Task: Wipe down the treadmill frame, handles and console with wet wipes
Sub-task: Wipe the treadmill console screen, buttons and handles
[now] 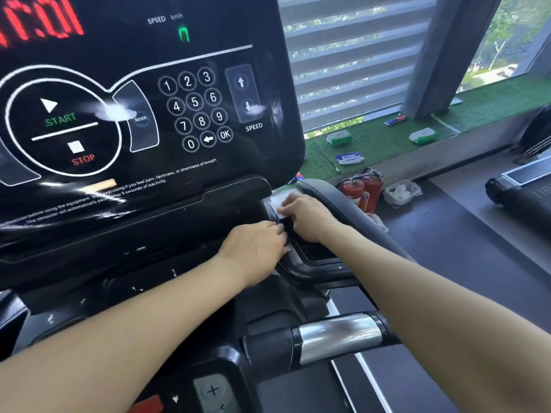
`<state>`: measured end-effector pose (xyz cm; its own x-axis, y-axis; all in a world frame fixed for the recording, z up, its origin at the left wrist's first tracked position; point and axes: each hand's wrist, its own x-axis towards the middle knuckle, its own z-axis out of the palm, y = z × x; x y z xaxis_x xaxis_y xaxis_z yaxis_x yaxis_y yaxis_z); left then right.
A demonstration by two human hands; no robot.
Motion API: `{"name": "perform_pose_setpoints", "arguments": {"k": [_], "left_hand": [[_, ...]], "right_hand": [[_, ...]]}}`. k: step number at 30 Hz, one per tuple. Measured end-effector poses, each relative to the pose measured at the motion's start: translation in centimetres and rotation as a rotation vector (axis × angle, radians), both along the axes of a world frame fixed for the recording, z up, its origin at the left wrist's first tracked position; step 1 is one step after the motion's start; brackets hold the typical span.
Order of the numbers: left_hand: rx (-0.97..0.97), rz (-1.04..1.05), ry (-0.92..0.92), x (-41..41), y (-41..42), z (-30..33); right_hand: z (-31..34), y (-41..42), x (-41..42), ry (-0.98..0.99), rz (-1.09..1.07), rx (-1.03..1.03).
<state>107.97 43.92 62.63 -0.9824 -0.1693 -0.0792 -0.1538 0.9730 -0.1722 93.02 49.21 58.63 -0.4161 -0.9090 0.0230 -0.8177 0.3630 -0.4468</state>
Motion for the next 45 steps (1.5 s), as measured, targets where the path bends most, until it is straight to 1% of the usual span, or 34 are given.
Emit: {"name": "perform_pose_setpoints", "arguments": {"k": [3,9,14,20,23,25,27,30,35,37,42,45], "left_hand": [[-0.004,0.029,-0.017,1.9,-0.4,0.6],[0.115,0.09,-0.127,2.7,-0.1,1.1],[0.058,0.069,-0.22,1.9,-0.5,1.1],[0.05,0.086,-0.191,1.9,-0.7,0.7],[0.058,0.084,-0.171,2.0,-0.9,0.5],[0.072,0.074,-0.165,1.9,-1.0,0.5],[0.09,0.067,-0.157,1.9,-1.2,0.4],[0.134,0.074,-0.151,2.1,-1.4,0.5],[0.136,0.095,-0.185,1.7,-1.5,0.5],[0.134,0.087,-0.186,1.7,-1.6,0.5],[0.167,0.061,-0.154,1.9,-1.5,0.9],[0.143,0.054,-0.169,1.9,-1.2,1.2]], "right_hand": [[0.1,0.5,1.2,-0.064,0.055,-0.054],[1.1,5.1,3.3,-0.194,0.088,-0.068],[1.3,9.0,4.1,-0.162,0.176,0.019],[1.7,6.5,3.8,-0.083,0.108,0.04],[1.8,5.3,3.6,-0.096,0.057,0.058],[1.7,6.0,3.8,-0.075,0.058,0.049],[1.3,7.6,4.0,-0.059,0.104,0.043],[0.8,8.8,4.1,-0.083,0.14,0.051],[1.2,6.0,3.6,-0.157,0.077,0.022],[1.3,5.9,3.6,-0.158,0.074,0.016],[0.9,8.6,4.1,-0.142,0.117,0.055],[0.9,8.0,3.9,-0.144,0.1,0.019]]}}
